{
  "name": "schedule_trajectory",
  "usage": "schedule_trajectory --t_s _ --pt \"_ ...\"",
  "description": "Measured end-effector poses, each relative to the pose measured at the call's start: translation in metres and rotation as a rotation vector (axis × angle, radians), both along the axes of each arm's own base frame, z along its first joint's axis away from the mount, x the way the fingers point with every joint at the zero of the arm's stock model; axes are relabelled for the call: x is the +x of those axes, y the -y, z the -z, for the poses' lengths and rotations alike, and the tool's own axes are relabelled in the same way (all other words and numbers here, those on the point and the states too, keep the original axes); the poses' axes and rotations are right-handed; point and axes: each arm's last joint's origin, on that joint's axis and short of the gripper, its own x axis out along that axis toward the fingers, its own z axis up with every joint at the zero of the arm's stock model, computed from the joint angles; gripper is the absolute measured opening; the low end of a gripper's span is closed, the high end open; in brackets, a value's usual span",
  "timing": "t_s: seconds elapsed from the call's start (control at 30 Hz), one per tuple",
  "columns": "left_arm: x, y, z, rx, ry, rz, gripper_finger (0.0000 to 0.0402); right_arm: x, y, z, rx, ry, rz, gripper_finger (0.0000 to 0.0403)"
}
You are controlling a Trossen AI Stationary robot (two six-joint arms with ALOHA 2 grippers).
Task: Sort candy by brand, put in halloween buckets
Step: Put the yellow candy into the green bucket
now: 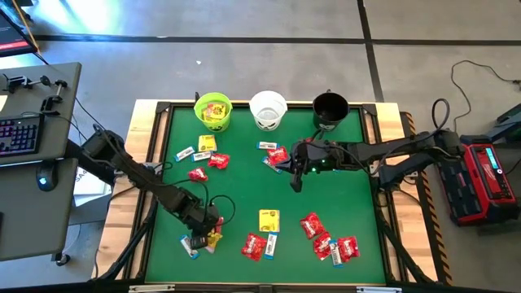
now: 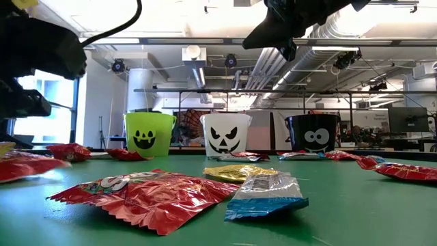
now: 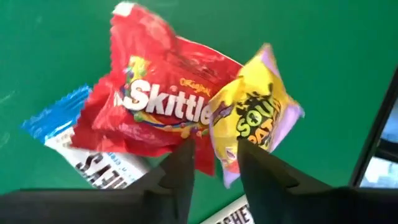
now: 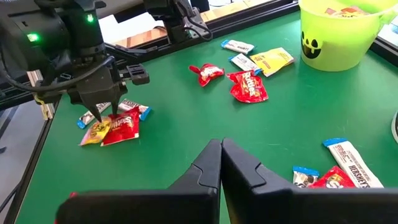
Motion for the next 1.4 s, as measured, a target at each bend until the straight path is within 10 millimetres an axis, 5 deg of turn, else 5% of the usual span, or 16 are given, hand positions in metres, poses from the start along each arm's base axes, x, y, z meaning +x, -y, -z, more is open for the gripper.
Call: schedule_trajectory --t_s 0.27,0.5,0.9,1.23,1.4 --pt "0.005 -0.001 -0.001 0.001 0.049 -0.024 0.0006 0.000 0.000 0.000 0.000 -0.001 0.000 0.0000" --pt "0.006 -0.001 -0.001 -0.004 0.051 -0.027 0.0010 0.000 0.000 0.000 -0.001 -0.003 0.000 0.0000" --pt "0.010 0.001 -0.003 0.006 0.126 0.020 0.0128 0.000 0.000 0.001 0.000 -0.007 0.000 0.0000" --pt "0.021 0.000 0.011 -0.014 0.116 0.062 0.0121 0.000 0.000 0.001 0.001 -0.008 0.001 0.0000" --pt "0.022 -0.001 0.011 -0.008 0.131 0.077 0.0081 0.000 0.000 0.001 0.008 -0.008 0.005 0.0000"
